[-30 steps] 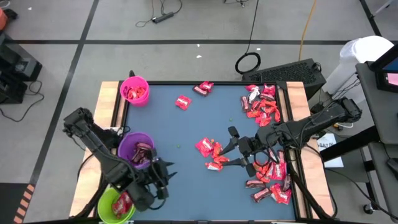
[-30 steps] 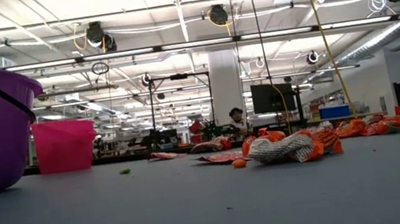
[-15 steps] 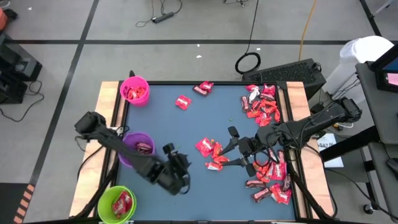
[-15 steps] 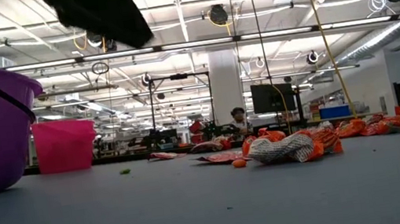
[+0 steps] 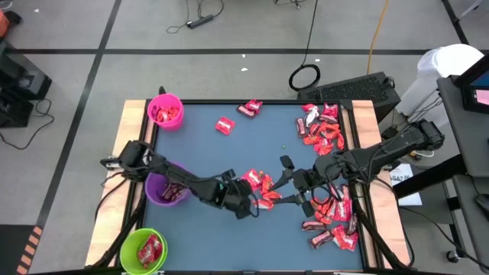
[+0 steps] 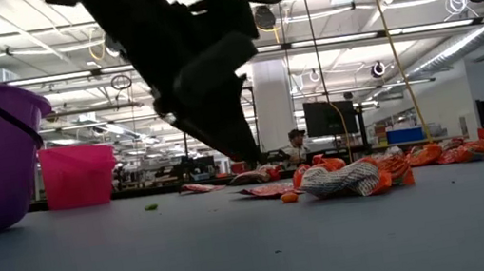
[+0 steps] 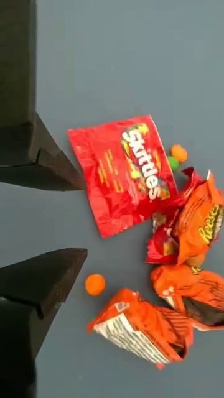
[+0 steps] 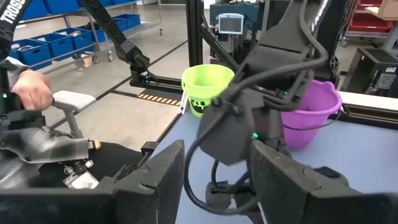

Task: Organize candy in baskets
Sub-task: Put the red candy into the green bucket

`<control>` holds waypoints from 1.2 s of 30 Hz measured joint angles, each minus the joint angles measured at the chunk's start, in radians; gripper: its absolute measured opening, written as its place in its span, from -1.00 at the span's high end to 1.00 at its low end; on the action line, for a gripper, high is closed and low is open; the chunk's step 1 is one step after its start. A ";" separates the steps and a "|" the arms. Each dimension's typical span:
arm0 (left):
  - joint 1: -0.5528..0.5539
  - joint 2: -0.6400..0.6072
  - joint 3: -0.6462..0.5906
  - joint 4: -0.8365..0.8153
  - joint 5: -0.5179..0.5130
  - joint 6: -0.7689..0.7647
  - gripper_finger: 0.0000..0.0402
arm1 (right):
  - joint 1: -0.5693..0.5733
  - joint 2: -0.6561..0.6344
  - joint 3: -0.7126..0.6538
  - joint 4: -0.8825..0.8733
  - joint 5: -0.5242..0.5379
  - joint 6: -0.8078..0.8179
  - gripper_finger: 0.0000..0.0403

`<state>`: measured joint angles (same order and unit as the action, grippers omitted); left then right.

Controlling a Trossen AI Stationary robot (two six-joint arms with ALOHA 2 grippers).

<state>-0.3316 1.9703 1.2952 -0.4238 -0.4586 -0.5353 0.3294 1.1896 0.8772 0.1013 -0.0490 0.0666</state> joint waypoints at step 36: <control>0.159 0.130 0.005 0.186 0.158 0.070 -0.28 | 0.000 0.000 0.000 -0.006 0.000 0.000 0.15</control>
<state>-0.1730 2.0998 1.2998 -0.2375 -0.3003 -0.4648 0.3290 1.1896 0.8772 0.0952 -0.0486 0.0669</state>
